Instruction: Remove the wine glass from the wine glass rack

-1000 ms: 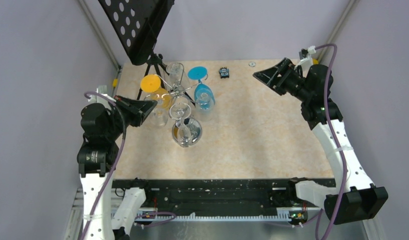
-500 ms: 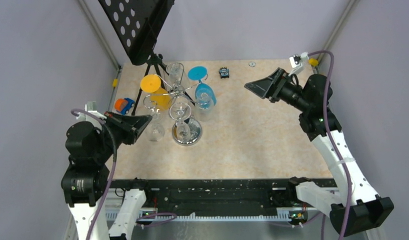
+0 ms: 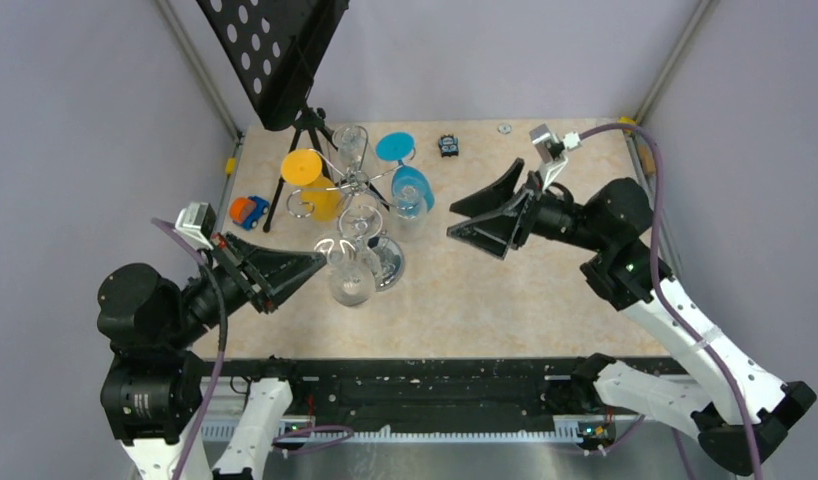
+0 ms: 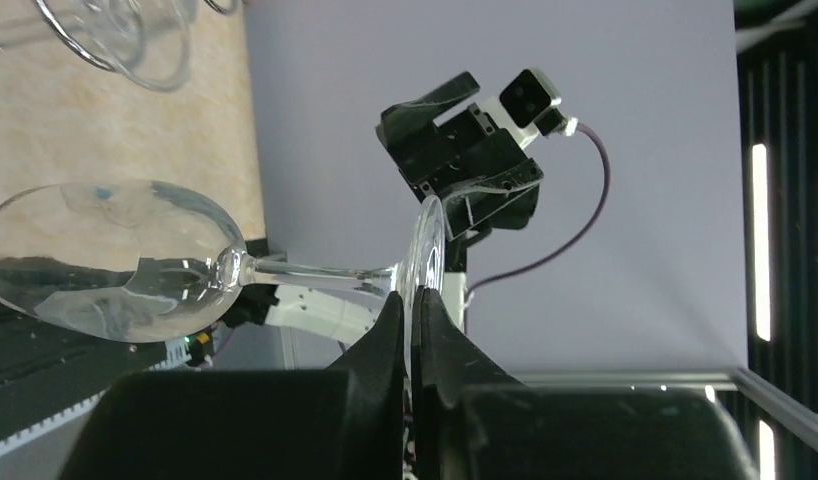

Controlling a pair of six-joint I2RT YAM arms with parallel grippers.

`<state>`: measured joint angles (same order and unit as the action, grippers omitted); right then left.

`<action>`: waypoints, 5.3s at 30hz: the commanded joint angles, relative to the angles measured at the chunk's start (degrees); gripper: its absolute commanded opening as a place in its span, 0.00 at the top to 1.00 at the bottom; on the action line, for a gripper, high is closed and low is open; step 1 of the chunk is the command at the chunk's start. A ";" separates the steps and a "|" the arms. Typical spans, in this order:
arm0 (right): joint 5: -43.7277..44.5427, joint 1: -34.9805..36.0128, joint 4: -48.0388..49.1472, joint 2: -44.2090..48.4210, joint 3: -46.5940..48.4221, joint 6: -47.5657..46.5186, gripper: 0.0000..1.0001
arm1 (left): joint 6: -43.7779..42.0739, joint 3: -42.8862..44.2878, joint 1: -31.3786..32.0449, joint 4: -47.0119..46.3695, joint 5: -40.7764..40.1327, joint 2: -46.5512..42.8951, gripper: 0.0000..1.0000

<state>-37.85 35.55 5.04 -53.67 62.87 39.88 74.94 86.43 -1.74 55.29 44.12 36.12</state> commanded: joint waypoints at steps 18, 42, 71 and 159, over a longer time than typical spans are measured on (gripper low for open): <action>8.31 23.90 4.59 -5.09 7.45 -16.36 0.26 | 13.83 -8.12 -0.29 -22.84 12.68 -0.50 1.00; 23.68 23.87 -11.68 -7.41 16.24 -32.54 0.23 | 12.08 -9.54 27.59 -40.08 -11.27 16.83 1.00; 32.67 23.95 -11.90 -2.23 11.04 -32.19 0.30 | 14.84 -7.97 40.11 -48.27 -15.07 18.24 1.00; 89.39 23.86 -2.67 4.68 1.66 31.88 0.99 | 1.22 -4.37 50.87 -59.22 -32.51 31.82 1.00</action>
<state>53.30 59.09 1.10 -49.56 65.21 73.32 78.63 78.76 49.06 -2.37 13.56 67.11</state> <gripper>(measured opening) 0.065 0.111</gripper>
